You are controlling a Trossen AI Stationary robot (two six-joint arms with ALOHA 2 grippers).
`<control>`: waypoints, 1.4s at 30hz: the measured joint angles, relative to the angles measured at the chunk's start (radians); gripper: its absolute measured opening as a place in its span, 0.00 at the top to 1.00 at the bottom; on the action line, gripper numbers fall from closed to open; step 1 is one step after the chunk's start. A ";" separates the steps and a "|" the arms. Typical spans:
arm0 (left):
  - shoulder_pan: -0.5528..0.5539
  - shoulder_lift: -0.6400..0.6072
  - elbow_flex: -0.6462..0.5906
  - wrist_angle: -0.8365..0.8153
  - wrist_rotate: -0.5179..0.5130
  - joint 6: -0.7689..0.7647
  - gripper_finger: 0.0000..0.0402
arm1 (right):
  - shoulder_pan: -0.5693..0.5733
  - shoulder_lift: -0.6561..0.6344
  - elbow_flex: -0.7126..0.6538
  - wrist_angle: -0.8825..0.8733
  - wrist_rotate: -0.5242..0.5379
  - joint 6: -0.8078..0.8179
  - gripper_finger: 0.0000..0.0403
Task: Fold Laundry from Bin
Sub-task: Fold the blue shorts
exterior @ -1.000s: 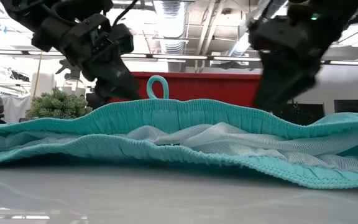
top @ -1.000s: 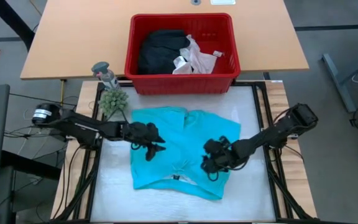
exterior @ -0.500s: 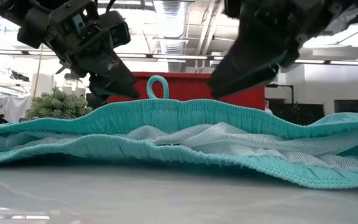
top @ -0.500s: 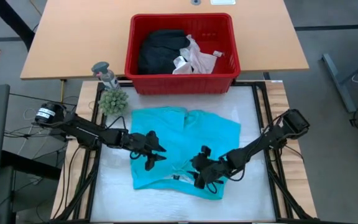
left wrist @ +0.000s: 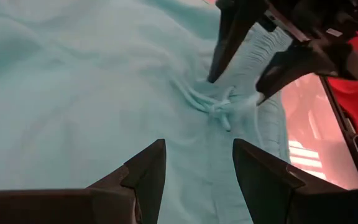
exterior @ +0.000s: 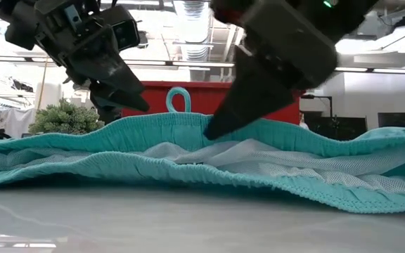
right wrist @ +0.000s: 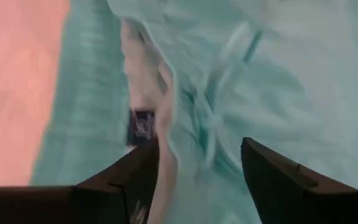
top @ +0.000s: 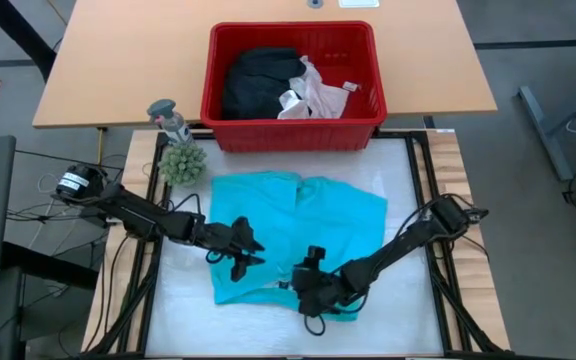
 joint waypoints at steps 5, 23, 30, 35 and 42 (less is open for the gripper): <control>-0.025 0.000 0.000 0.003 -0.015 -0.021 0.57 | 0.002 0.013 0.072 -0.075 0.017 -0.006 0.62; -0.053 0.000 0.000 0.005 -0.045 -0.011 0.57 | 0.033 0.012 0.099 -0.048 -0.045 -0.060 0.96; -0.053 0.000 0.000 0.007 -0.042 -0.019 0.57 | 0.071 0.012 0.141 -0.051 -0.106 -0.068 0.96; -0.054 0.000 0.000 0.008 -0.039 -0.020 0.57 | 0.066 0.013 0.103 -0.025 -0.211 -0.004 0.87; -0.064 0.000 0.000 0.011 -0.037 -0.021 0.57 | 0.055 0.013 0.051 0.071 -0.376 0.027 0.71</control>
